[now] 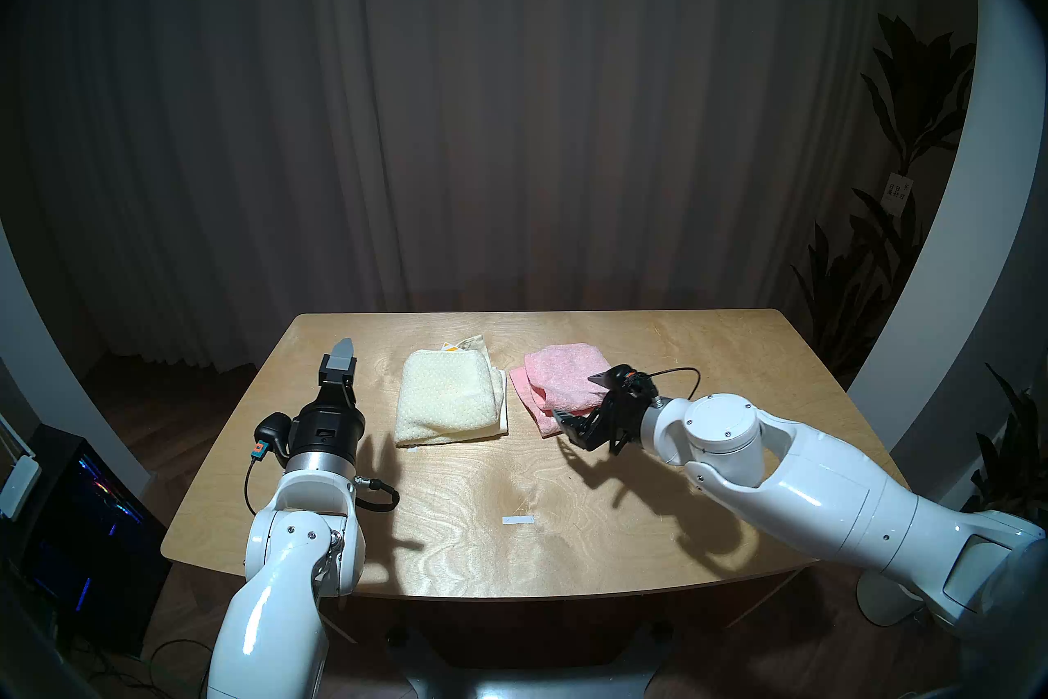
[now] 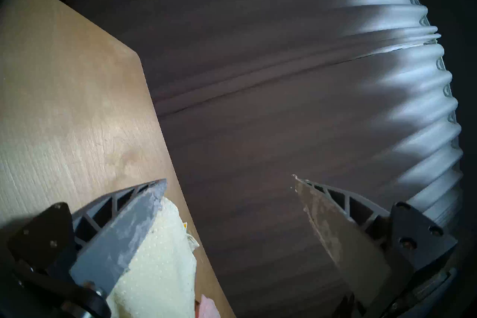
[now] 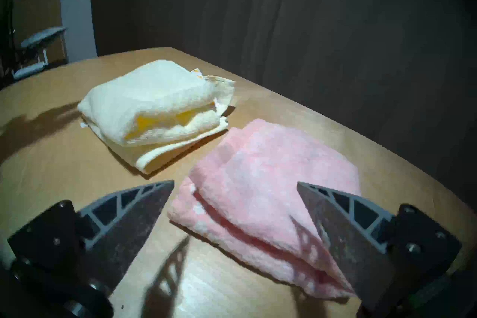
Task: Fold each towel twice and stack them on table
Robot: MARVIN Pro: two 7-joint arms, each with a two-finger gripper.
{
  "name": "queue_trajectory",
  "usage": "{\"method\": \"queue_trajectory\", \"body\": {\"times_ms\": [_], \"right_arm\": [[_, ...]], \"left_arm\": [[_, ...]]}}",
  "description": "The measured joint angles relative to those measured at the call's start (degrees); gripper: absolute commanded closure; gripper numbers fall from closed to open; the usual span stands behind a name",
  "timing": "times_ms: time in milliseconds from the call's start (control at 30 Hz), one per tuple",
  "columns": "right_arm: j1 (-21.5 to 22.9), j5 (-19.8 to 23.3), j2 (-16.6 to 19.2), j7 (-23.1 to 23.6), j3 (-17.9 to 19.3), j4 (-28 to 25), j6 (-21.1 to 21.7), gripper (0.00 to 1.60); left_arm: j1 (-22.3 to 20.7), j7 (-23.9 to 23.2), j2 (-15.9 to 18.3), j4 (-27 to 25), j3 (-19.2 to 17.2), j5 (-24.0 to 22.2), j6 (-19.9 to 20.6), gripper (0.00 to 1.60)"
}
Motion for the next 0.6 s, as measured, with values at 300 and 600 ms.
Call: {"method": "queue_trajectory", "body": {"times_ms": [300,600], "right_arm": [[-4.7,12.9,3.5,-0.1,6.7,0.2,-1.7,0.00],[-10.7,25.6,5.6,-1.1,11.7,0.2,-3.8,0.00]], "left_arm": [[-0.3,-0.2,-0.2,-0.5,4.4,-0.1,2.4,0.00],[-0.9,-0.1,-0.5,-0.4,8.0,-1.0,5.0,0.00]]}}
